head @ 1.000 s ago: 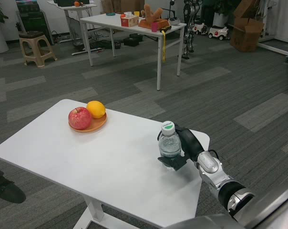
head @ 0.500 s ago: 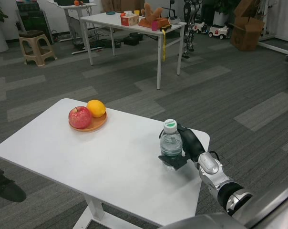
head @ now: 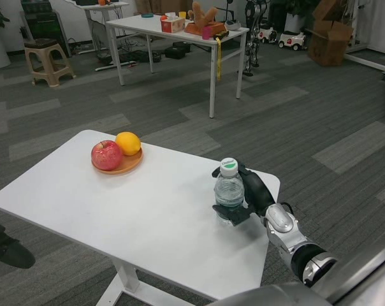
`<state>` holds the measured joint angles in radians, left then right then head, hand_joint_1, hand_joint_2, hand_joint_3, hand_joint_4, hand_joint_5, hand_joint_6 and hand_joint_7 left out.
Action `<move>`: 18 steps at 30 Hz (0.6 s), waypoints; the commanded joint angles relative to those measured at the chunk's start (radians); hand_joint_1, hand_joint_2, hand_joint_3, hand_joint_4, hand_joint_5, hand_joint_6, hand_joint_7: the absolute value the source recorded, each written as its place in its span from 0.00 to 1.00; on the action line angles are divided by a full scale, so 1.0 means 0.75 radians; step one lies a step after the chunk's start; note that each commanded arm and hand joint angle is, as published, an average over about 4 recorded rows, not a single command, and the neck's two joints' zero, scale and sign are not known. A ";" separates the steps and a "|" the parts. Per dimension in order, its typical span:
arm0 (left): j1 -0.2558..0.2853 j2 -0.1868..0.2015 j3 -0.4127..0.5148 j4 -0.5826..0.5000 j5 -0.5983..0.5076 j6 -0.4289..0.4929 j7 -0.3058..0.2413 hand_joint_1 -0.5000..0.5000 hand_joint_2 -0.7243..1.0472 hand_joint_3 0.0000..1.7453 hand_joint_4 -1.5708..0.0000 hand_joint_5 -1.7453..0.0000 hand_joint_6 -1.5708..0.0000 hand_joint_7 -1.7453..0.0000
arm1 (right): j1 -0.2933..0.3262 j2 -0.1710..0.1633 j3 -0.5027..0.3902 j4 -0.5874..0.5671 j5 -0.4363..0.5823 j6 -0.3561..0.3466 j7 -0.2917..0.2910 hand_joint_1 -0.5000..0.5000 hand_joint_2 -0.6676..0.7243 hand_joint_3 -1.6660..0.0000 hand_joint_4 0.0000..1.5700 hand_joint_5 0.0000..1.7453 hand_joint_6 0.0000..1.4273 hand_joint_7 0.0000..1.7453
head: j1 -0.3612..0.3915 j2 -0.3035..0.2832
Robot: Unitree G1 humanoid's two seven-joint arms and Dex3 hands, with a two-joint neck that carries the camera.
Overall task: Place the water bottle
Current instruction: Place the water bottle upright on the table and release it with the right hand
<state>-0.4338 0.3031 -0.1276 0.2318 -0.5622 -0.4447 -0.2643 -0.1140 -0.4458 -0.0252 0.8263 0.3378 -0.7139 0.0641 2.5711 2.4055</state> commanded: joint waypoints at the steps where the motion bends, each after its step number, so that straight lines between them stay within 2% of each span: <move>1: -0.007 0.009 0.003 0.008 -0.009 0.004 -0.004 0.02 0.01 0.05 1.00 1.00 1.00 1.00 | 0.025 0.008 -0.005 0.020 -0.005 0.021 0.001 0.08 0.15 0.08 0.02 0.21 0.01 0.53 | 0.000 0.000; 3: -0.007 0.009 0.002 0.008 -0.009 0.004 -0.004 0.02 0.01 0.05 1.00 1.00 1.00 1.00 | 0.025 0.007 -0.009 0.022 -0.005 0.021 0.002 0.08 0.28 0.25 0.00 0.07 0.00 0.45 | 0.000 0.001; 5: -0.007 0.009 0.002 0.008 -0.008 0.004 -0.004 0.02 0.00 0.03 1.00 1.00 1.00 1.00 | 0.025 0.007 -0.012 0.023 -0.004 0.021 0.002 0.08 0.43 0.62 0.00 0.00 0.00 0.38 | -0.001 0.002; 7: -0.007 0.009 0.002 0.008 -0.007 0.004 -0.004 0.02 0.01 0.03 1.00 1.00 1.00 1.00 | 0.025 0.007 -0.013 0.023 -0.003 0.021 0.002 0.06 0.55 0.83 0.00 0.00 0.00 0.34 | -0.001 0.001; 11: -0.007 0.009 0.004 0.008 -0.008 0.004 -0.004 0.02 0.01 0.05 1.00 1.00 1.00 1.00 | 0.025 0.007 -0.016 0.023 0.002 0.021 0.002 0.04 0.77 0.99 0.00 0.00 0.00 0.16 | -0.001 0.001; 14: -0.007 0.009 0.003 0.008 -0.007 0.004 -0.004 0.02 0.00 0.05 1.00 1.00 1.00 1.00 | 0.025 0.009 -0.014 0.023 0.020 0.021 0.008 0.04 0.91 1.00 0.00 0.00 0.00 0.04 | 0.001 0.002; 18: -0.007 0.009 0.004 0.008 -0.009 0.004 -0.004 0.02 0.00 0.05 1.00 1.00 1.00 1.00 | 0.032 0.009 -0.012 0.016 0.047 0.023 0.018 0.04 0.95 1.00 0.00 0.00 0.00 0.00 | 0.000 0.003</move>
<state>-0.4338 0.3031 -0.1276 0.2318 -0.5622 -0.4447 -0.2643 -0.1040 -0.4445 -0.0291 0.8338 0.3568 -0.7045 0.0737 2.5717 2.4073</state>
